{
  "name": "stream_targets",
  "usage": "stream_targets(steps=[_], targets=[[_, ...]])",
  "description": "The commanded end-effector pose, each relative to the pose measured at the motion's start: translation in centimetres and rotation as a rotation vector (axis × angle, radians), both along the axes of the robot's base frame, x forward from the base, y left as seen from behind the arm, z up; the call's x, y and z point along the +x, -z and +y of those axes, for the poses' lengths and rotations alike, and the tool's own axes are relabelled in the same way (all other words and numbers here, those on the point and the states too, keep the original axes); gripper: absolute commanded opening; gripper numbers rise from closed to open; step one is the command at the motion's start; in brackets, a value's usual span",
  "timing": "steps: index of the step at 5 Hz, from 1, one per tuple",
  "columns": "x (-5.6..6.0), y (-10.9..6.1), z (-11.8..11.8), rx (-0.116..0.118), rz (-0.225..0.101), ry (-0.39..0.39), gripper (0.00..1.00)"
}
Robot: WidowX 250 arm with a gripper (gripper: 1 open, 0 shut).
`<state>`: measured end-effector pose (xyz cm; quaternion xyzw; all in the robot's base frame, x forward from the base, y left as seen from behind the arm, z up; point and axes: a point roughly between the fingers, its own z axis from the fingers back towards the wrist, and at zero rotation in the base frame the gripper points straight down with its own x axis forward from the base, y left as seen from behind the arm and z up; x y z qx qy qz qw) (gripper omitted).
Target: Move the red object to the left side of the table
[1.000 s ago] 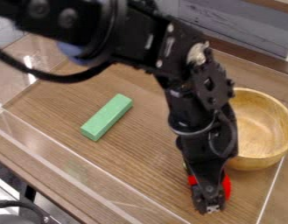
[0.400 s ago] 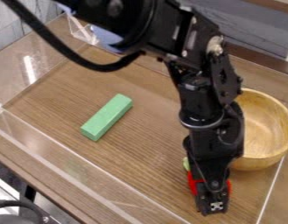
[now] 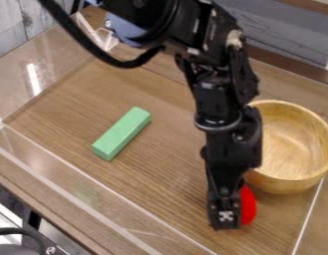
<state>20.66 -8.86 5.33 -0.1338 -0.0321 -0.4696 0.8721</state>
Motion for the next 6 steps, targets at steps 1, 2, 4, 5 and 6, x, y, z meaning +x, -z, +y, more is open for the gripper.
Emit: stream_targets(steps=[1,2,4,5,6], targets=[[1.1,-0.9,0.5,-0.002,-0.031,0.05,1.0],[1.0,-1.7,-0.1,-0.002,-0.033,0.088,1.0],[1.6,-1.3,-2.4,0.004,-0.04,0.134,1.0],[2.1,0.3,-3.9,0.009,-0.037,0.138,1.0],[1.3,2.1,-4.6,0.01,-0.04,0.172,1.0]])
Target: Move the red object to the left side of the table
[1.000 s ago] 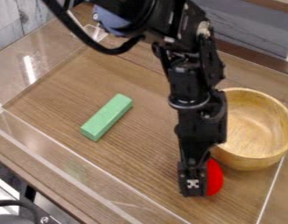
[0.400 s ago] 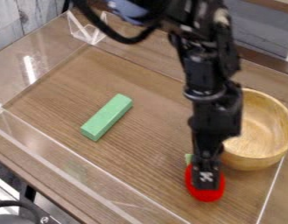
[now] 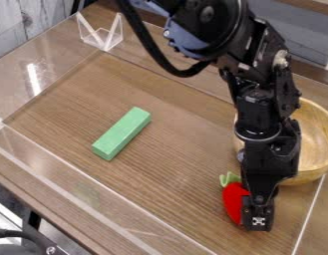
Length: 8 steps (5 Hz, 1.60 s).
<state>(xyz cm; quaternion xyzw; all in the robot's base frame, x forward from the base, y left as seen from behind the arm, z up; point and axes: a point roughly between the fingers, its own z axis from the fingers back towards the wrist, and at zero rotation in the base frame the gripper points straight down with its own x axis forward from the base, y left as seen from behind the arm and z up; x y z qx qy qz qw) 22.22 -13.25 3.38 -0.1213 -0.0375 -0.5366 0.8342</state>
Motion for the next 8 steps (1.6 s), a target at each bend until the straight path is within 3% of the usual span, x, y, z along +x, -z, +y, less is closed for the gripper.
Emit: stream_targets(steps=[1,4,6,8], targets=[[-0.3,-0.3,0.9,0.004,0.004,0.02,0.0],[-2.4,-2.8,-0.5,0.026,0.004,-0.089,0.0],[-1.0,-4.8,0.2,0.055,-0.007,-0.28,0.0],[-1.0,-10.0,4.3,0.106,-0.076,-0.516,0.0]])
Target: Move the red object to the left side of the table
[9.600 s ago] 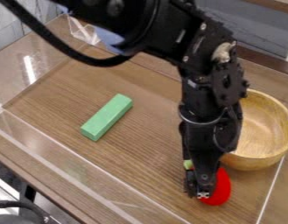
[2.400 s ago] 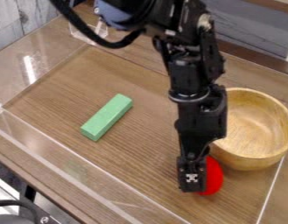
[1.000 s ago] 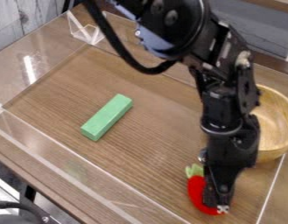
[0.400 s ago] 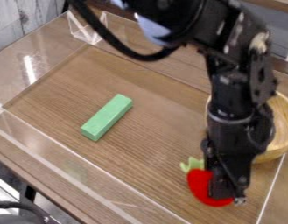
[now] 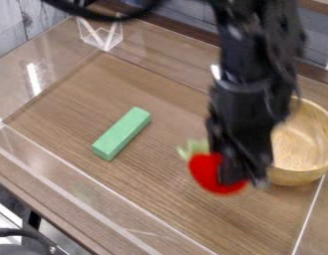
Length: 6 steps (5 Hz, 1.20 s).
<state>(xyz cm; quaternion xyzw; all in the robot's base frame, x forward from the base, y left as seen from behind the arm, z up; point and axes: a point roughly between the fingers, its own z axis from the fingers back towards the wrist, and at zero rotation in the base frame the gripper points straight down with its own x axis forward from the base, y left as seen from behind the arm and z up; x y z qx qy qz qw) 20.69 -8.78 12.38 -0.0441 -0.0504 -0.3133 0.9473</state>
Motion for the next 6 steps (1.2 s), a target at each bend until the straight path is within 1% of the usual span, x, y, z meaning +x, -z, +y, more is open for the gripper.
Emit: stream_targets(steps=[1,2,3,4,5,6], targets=[[1.7,-2.6,3.6,0.011,-0.051,-0.157,0.0],[2.5,-3.5,8.1,0.04,-0.043,-0.315,0.0],[2.7,-3.3,12.0,0.072,-0.029,-0.386,0.0],[2.8,-2.5,15.2,0.095,-0.005,-0.437,0.0],[3.1,-2.9,17.0,0.12,0.014,-0.463,0.0],[3.1,-3.2,17.4,0.127,0.028,-0.5,0.0]])
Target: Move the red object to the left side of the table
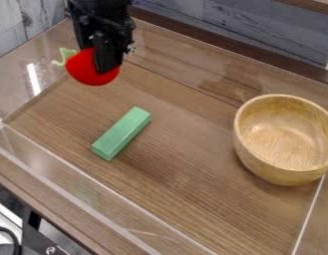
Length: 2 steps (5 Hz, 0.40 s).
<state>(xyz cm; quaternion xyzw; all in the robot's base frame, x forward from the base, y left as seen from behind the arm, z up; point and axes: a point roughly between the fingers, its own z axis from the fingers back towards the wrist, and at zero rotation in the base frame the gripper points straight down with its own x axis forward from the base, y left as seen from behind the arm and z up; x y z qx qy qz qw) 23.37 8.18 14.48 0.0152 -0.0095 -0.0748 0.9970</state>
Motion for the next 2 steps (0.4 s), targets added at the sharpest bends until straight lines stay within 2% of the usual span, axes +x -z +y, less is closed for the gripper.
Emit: stream_targets(steps=[1,2], targets=[[0.5,0.3,1.9,0.022,-0.023,-0.011,0.0],[0.6,1.6,3.1,0.023,-0.013,-0.014,0.0]])
